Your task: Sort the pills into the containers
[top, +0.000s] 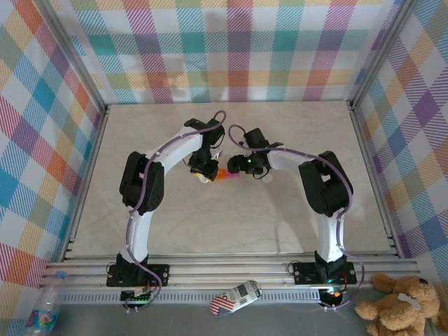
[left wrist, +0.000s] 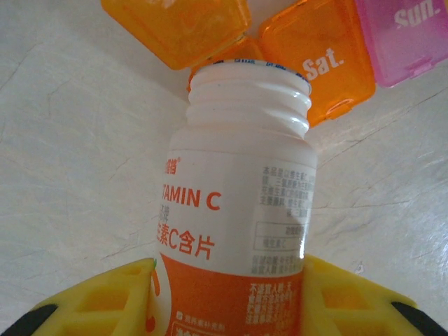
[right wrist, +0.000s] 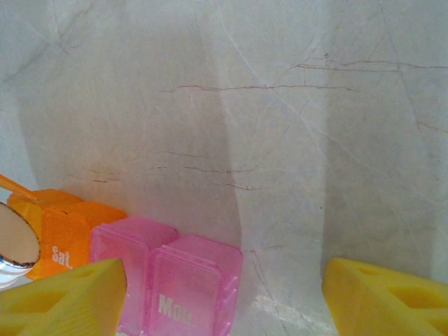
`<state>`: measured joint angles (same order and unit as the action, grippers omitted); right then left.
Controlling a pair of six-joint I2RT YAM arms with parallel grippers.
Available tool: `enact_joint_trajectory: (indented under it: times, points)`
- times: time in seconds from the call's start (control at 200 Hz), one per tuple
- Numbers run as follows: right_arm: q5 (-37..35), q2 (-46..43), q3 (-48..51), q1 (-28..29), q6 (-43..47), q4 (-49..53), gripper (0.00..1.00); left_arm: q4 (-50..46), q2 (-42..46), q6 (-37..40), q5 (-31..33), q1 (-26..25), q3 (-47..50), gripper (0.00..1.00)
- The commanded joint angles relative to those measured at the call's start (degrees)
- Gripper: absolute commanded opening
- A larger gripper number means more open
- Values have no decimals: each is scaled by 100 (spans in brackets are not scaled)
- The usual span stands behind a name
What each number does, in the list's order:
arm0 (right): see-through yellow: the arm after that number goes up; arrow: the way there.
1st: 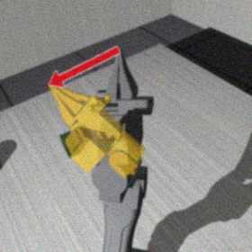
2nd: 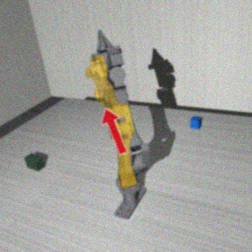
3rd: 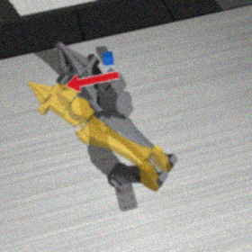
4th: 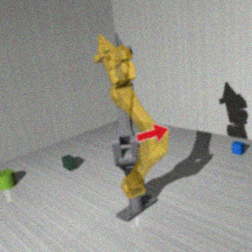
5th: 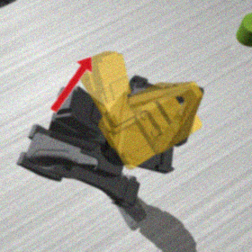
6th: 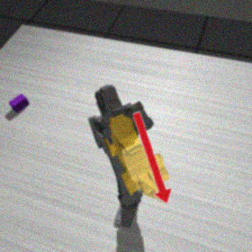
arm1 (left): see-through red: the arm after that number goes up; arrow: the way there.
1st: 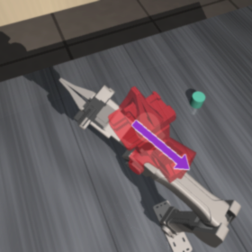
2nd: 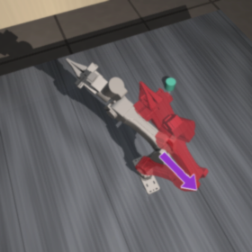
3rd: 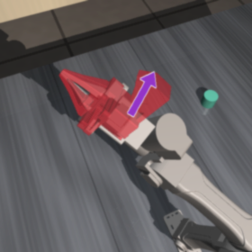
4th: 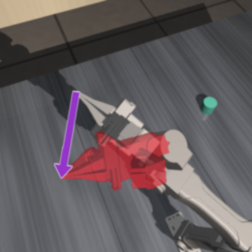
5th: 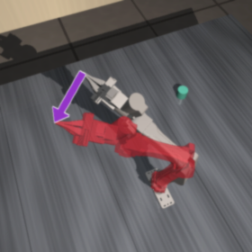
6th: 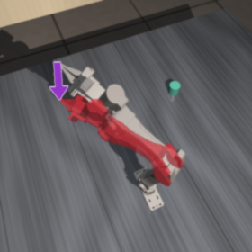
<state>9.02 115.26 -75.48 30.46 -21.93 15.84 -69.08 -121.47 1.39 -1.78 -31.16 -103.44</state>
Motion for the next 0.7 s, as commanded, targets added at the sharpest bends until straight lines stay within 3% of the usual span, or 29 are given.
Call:
enact_joint_trajectory:
  times: [0.0, 0.695]
  points:
    - [55, 375, 7, 76, 84, -5, 76, -302, -100, 113, 129, -82, -211, 0]
    - [57, 457, -26, 82, 93, 24, 76, -868, -337, 266, 152, -127, -819, 0]
